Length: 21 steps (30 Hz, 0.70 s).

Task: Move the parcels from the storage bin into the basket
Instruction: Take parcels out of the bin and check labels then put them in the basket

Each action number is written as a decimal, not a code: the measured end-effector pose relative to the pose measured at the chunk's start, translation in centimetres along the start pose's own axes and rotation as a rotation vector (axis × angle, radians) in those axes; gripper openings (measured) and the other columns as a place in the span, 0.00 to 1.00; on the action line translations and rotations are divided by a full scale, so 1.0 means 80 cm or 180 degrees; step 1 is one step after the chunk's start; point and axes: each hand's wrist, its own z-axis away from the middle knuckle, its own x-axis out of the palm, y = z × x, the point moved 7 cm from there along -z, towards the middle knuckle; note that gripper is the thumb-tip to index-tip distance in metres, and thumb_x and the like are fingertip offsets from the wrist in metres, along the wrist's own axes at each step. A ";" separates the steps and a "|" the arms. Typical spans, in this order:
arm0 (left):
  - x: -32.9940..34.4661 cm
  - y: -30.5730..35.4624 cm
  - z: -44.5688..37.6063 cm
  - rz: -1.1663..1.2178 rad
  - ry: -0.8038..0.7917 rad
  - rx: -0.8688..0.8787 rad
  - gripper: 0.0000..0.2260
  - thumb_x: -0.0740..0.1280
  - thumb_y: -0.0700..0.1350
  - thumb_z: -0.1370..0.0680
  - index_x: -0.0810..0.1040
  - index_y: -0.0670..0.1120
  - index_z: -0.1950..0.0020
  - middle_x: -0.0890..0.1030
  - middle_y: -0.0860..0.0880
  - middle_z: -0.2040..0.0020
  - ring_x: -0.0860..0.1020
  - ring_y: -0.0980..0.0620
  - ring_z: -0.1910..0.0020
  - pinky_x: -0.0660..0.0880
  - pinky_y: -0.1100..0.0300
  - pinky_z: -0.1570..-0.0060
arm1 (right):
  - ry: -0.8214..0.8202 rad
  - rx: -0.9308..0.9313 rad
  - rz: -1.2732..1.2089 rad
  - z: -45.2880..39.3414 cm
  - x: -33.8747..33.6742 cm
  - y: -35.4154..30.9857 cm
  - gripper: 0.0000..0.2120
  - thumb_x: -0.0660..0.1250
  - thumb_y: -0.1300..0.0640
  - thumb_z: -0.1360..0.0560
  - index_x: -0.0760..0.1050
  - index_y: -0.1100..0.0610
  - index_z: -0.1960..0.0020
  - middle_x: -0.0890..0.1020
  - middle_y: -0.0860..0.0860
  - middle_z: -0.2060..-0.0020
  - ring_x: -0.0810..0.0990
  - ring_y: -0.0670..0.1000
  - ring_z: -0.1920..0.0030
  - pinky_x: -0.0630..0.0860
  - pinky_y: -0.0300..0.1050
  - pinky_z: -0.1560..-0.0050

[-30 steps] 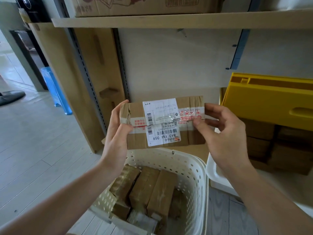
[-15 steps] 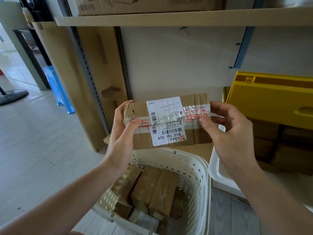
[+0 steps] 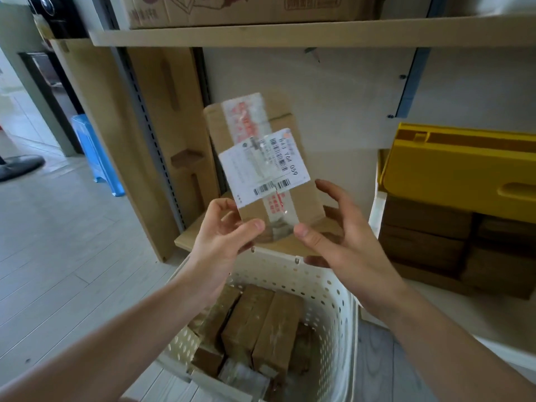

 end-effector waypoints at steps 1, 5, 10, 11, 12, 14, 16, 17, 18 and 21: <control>0.003 -0.002 0.001 0.0053 -0.0084 -0.0026 0.36 0.77 0.48 0.37 0.65 0.48 0.33 0.85 0.46 0.43 0.83 0.43 0.41 0.76 0.38 0.36 | 0.0004 -0.0041 -0.0015 -0.001 -0.002 -0.001 0.29 0.73 0.55 0.24 0.65 0.34 0.31 0.82 0.42 0.44 0.84 0.42 0.47 0.84 0.45 0.52; 0.015 0.001 0.006 0.0209 -0.0390 0.0181 0.46 0.76 0.47 0.31 0.51 0.63 0.22 0.82 0.49 0.37 0.81 0.46 0.37 0.78 0.44 0.40 | 0.0256 -0.0173 0.0039 -0.006 -0.016 -0.003 0.26 0.73 0.57 0.23 0.70 0.34 0.34 0.82 0.45 0.47 0.83 0.43 0.49 0.81 0.40 0.52; -0.013 0.020 -0.006 0.0557 0.0364 0.0532 0.32 0.65 0.53 0.23 0.55 0.60 0.22 0.83 0.45 0.41 0.83 0.39 0.43 0.79 0.37 0.46 | 0.0719 -0.0265 -0.0367 -0.010 -0.041 -0.004 0.22 0.75 0.60 0.26 0.73 0.47 0.36 0.83 0.48 0.45 0.83 0.49 0.47 0.79 0.37 0.55; -0.019 0.022 -0.007 0.0658 0.0474 0.0525 0.29 0.65 0.54 0.23 0.58 0.61 0.24 0.83 0.44 0.42 0.83 0.37 0.43 0.79 0.34 0.46 | 0.0788 -0.0276 -0.0422 -0.010 -0.045 -0.004 0.22 0.75 0.60 0.27 0.73 0.47 0.37 0.83 0.50 0.45 0.82 0.52 0.46 0.79 0.37 0.56; -0.023 0.022 -0.006 0.0722 0.0554 0.0473 0.26 0.65 0.54 0.23 0.62 0.60 0.26 0.83 0.44 0.44 0.83 0.37 0.43 0.79 0.33 0.46 | 0.0836 -0.0284 -0.0449 -0.009 -0.048 -0.005 0.21 0.75 0.59 0.27 0.73 0.47 0.38 0.84 0.50 0.45 0.82 0.54 0.45 0.80 0.38 0.55; -0.028 0.015 -0.006 0.0746 0.0622 0.0290 0.17 0.65 0.55 0.24 0.69 0.54 0.37 0.81 0.43 0.45 0.82 0.35 0.42 0.80 0.35 0.47 | 0.0950 -0.0317 -0.0539 -0.008 -0.056 -0.007 0.20 0.75 0.60 0.27 0.73 0.48 0.39 0.84 0.50 0.45 0.83 0.56 0.44 0.82 0.43 0.52; -0.030 0.006 -0.006 0.0730 0.0637 0.0107 0.16 0.66 0.54 0.25 0.69 0.49 0.42 0.80 0.40 0.43 0.80 0.33 0.39 0.82 0.40 0.48 | 0.1138 -0.0387 -0.0647 -0.006 -0.064 -0.012 0.22 0.74 0.62 0.28 0.73 0.50 0.37 0.83 0.50 0.42 0.84 0.53 0.43 0.83 0.45 0.51; -0.029 0.003 -0.005 0.0673 0.0596 0.0045 0.19 0.66 0.54 0.25 0.70 0.45 0.40 0.80 0.38 0.41 0.80 0.34 0.39 0.82 0.43 0.49 | 0.1214 -0.0439 -0.0641 -0.004 -0.067 -0.016 0.23 0.74 0.63 0.28 0.73 0.51 0.36 0.82 0.50 0.41 0.84 0.50 0.44 0.83 0.43 0.52; -0.027 0.001 -0.005 0.0584 0.0533 0.0015 0.23 0.66 0.54 0.25 0.71 0.41 0.36 0.81 0.38 0.39 0.81 0.36 0.40 0.82 0.46 0.49 | 0.1254 -0.0502 -0.0599 -0.003 -0.068 -0.020 0.22 0.74 0.64 0.27 0.73 0.53 0.36 0.82 0.50 0.41 0.85 0.48 0.45 0.83 0.40 0.53; -0.018 0.001 -0.003 0.0280 0.0411 -0.0018 0.31 0.67 0.57 0.25 0.69 0.37 0.30 0.83 0.40 0.41 0.83 0.44 0.45 0.80 0.48 0.48 | 0.1257 -0.0655 -0.0399 0.001 -0.068 -0.029 0.16 0.71 0.66 0.25 0.77 0.54 0.39 0.84 0.48 0.47 0.85 0.43 0.48 0.81 0.34 0.56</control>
